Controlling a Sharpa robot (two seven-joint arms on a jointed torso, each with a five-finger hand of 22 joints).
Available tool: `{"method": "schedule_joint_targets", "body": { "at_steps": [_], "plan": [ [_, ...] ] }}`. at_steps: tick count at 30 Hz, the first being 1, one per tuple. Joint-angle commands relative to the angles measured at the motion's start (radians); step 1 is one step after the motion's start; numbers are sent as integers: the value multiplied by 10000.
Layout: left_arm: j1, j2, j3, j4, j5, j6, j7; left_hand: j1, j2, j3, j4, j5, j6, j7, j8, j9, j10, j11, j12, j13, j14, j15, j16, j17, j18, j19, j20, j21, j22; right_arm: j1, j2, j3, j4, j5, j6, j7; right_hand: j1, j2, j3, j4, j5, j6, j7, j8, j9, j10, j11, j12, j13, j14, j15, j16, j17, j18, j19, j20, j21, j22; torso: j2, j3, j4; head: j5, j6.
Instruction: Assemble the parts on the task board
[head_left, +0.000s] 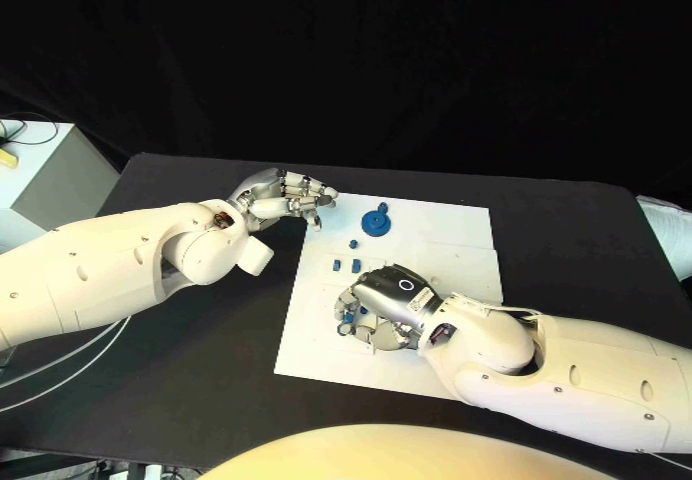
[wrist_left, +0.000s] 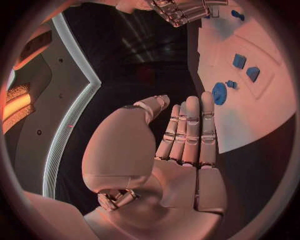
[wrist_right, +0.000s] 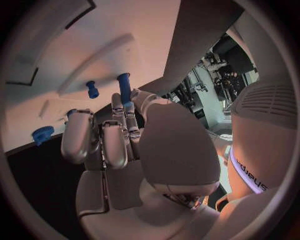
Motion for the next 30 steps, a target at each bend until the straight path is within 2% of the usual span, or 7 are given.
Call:
{"method": "schedule_joint_targets", "body": {
  "at_steps": [1,7,16,19,23,30],
  "plan": [
    [0,10,5,25,65,177,40,101,-13,-16,17,19,-84,-2,44,9,-87,9,40,-9,-70,29,-53,-9,59,90,-1,-15,-9,0,37,7,-69,-138,181,-68,-62,84,1632,-1617,58,58,20,49,19,502,-407,18,18,281,-53,40,5,-161,118,-102,-5,800,1,4,-4,4,3],
    [0,10,5,31,65,179,34,101,-13,-16,17,19,-84,-2,44,9,-87,9,40,-9,-70,29,-53,-9,59,90,-1,-15,-9,-7,176,-4,-209,-114,516,-22,-74,82,1636,-1621,59,57,22,50,21,501,-406,16,20,276,-52,27,-18,-156,112,-102,-32,790,3,4,1,8,-10],
    [0,8,5,29,65,180,26,98,-13,-26,32,19,-88,-1,47,9,-93,11,44,-14,-72,31,-55,-12,58,97,0,-29,-18,-27,252,-38,-316,-58,623,52,-200,51,1659,-1665,141,21,36,44,30,465,-396,-25,37,255,-42,-28,-104,-138,79,-97,-145,756,1,5,-2,10,-9],
    [0,8,5,28,65,180,25,98,-13,-26,32,19,-88,-1,47,9,-93,11,44,-14,-72,31,-55,-12,58,97,0,-29,-18,-29,242,-45,-324,67,575,197,-538,-42,1529,-1748,674,-158,92,-22,41,286,-337,-176,50,251,8,-34,-112,-118,28,-60,-293,725,1,9,-9,11,-10],
    [0,3,5,25,65,179,20,98,-13,-26,32,19,-88,-1,47,9,-93,11,44,-14,-72,31,-55,-12,58,97,0,-29,-18,-31,205,-51,-309,297,441,464,-955,-224,1287,-1686,986,-582,183,-261,-29,6,-219,-391,-8,255,110,-18,-106,-102,-21,24,-455,678,3,10,-9,12,-13],
    [0,-6,5,22,65,188,2,98,-13,-26,32,19,-88,-1,47,9,-93,11,44,-14,-72,31,-55,-12,58,97,0,-29,-18,-32,144,-56,-270,554,144,754,-1308,-441,1037,-1575,870,-1010,217,-509,-99,-324,-124,-615,-98,201,196,-102,-254,-50,-110,116,-801,550,6,12,-5,4,-4]
  ]
}}
